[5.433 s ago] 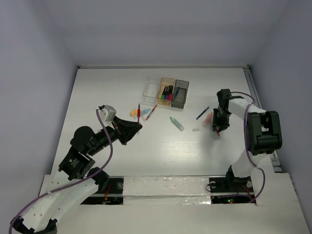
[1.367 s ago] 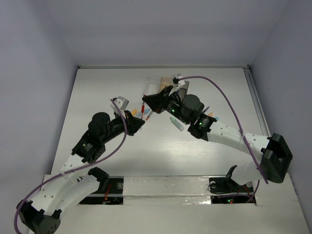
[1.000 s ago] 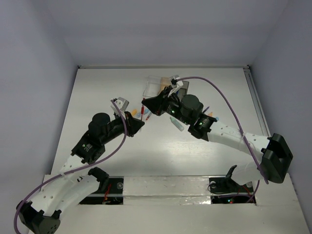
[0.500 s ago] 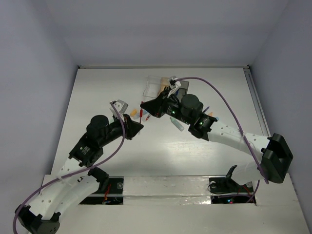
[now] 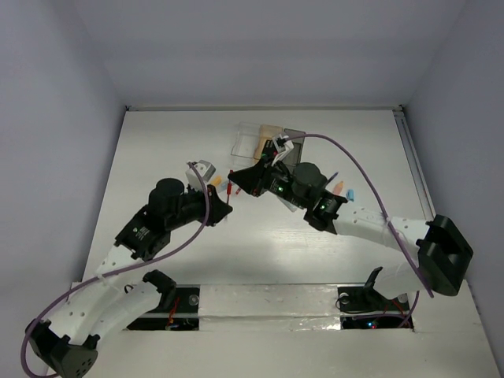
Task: Sort the stationery into containers
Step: Close the pen cap on the pen.
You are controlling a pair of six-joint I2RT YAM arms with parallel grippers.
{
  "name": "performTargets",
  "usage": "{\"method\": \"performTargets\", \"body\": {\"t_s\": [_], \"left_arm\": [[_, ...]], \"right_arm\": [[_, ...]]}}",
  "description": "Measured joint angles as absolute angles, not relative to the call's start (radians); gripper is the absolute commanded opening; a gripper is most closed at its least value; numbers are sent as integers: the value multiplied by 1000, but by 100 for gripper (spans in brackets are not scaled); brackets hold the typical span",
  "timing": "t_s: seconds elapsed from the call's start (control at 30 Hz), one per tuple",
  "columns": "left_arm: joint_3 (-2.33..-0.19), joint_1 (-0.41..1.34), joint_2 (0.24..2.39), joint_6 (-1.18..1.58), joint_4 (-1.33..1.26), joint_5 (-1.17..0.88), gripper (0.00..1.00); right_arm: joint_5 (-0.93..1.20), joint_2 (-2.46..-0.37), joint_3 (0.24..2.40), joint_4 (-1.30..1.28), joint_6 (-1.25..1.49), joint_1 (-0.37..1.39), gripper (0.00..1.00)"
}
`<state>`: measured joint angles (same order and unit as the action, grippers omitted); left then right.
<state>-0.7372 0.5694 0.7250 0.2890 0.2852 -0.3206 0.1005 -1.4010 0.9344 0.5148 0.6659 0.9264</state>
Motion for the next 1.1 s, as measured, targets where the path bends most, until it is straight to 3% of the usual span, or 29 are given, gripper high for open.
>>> {"method": "performTargets", "body": {"t_s": [0.43, 0.73, 0.83, 0.9, 0.93, 0.97, 1.1], "left_arm": [[-838, 570, 786, 293, 396, -352, 0], [-802, 570, 772, 322, 308, -413, 0], [-768, 569, 771, 336, 260, -418, 19], [-756, 565, 771, 351, 193, -413, 43], [-756, 561, 771, 350, 176, -413, 43], [-756, 560, 769, 355, 144, -414, 53], [-756, 555, 760, 344, 80, -414, 65]], "right_arm": [[-1, -1389, 856, 619, 720, 951, 0], [-73, -1317, 863, 539, 687, 973, 0], [-86, -1325, 890, 495, 673, 971, 0], [-85, -1335, 914, 450, 668, 968, 0], [-86, -1342, 923, 424, 665, 965, 0], [-88, -1351, 932, 399, 662, 954, 0], [-85, -1394, 982, 339, 652, 877, 0]]}}
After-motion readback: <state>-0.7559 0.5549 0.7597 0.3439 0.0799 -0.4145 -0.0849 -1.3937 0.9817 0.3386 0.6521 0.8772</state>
